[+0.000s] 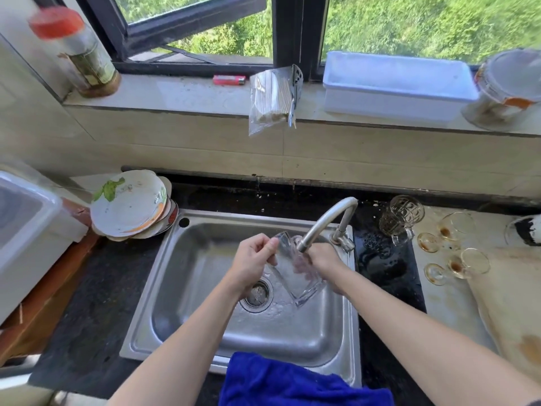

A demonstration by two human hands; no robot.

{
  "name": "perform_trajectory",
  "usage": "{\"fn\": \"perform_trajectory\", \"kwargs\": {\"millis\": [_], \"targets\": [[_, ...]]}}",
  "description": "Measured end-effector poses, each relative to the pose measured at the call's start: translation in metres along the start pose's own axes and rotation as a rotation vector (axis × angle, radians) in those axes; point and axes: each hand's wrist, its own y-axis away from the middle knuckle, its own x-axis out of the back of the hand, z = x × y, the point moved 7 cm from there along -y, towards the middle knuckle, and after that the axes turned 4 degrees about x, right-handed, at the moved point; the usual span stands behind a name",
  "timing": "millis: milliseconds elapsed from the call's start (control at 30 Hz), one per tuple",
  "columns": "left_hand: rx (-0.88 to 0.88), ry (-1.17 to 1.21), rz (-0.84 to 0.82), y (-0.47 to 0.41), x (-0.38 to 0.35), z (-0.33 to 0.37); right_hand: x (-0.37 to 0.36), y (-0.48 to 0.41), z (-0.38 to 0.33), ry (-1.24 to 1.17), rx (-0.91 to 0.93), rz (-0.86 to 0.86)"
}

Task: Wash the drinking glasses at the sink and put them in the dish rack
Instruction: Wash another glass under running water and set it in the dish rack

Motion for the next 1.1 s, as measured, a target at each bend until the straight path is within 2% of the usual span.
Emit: {"fn": "perform_trajectory", "kwargs": {"millis": [100,167,267,300,367,433,500,633,700,800,933,1033,1100], "targets": [[0.062,0.063,-0.041,-0.001,-0.004,-0.007,0.007,-0.004,-0.006,-0.062,0.022,0.042],[0.163,0.228,-0.012,0.0,-0.003,-0.018,0.007,0.011,-0.008,-0.029,0.083,0.036],[0.429,0.428,0.117,0.002,-0.003,-0.041,0.006,0.028,-0.018,0.194,0.321,0.065],[0.562,0.393,0.065,0.005,-0.008,-0.051,0.006,0.033,-0.023,0.332,0.409,0.076],[0.786,0.242,-0.19,0.017,-0.02,-0.064,0.002,0.045,-0.033,0.486,0.565,0.091],[0.859,0.21,-0.372,0.024,-0.028,-0.072,0.0,0.055,-0.041,0.508,0.668,0.067],[0.808,0.255,-0.375,0.021,-0.033,-0.073,0.002,0.058,-0.041,0.489,0.674,0.032],[0.456,0.172,-0.05,-0.002,-0.03,-0.061,0.008,0.06,-0.011,0.292,0.378,-0.004],[0.315,0.067,0.04,-0.004,-0.032,-0.052,0.004,0.062,0.001,0.105,0.291,0.091],[0.21,-0.02,0.079,0.001,-0.039,-0.042,0.011,0.04,0.002,0.036,0.266,0.328],[0.041,-0.213,0.21,0.0,-0.022,-0.023,0.006,0.006,0.006,-0.08,-0.042,0.227],[-0.112,-0.37,0.298,0.004,-0.009,-0.005,-0.018,0.015,0.007,0.079,-0.029,0.218],[-0.162,-0.431,0.324,0.009,-0.005,-0.001,-0.028,0.017,0.01,0.055,0.001,0.201]]}}
